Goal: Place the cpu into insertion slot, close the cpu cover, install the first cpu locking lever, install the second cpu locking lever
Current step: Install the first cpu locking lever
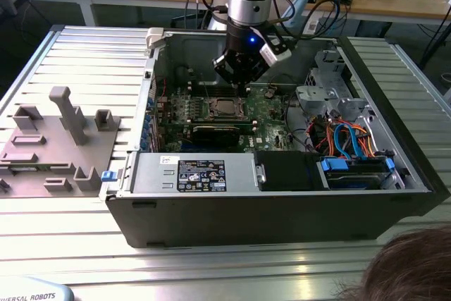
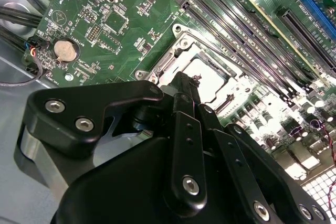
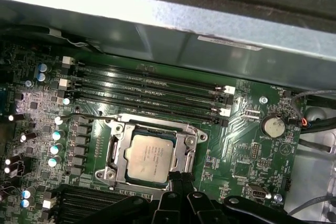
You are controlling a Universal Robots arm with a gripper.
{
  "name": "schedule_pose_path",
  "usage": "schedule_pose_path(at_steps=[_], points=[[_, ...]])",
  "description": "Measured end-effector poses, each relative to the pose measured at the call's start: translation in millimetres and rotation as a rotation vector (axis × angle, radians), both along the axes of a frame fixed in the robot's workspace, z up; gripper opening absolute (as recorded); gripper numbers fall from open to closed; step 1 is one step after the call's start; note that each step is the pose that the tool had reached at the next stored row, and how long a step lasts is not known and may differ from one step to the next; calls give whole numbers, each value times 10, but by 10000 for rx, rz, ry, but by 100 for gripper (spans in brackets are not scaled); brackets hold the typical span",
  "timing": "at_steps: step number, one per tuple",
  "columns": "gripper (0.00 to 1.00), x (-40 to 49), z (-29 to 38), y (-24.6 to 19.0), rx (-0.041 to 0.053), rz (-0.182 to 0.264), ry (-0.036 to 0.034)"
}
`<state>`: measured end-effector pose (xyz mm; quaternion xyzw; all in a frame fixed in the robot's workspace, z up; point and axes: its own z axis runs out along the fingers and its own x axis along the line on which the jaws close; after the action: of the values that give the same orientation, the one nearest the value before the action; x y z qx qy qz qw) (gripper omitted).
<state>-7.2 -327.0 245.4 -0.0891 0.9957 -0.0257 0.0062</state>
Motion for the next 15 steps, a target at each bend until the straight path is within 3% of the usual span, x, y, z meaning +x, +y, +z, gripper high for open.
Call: schedule_pose_path(at_steps=[15], points=[[11, 0, 0, 0, 0, 213, 0]])
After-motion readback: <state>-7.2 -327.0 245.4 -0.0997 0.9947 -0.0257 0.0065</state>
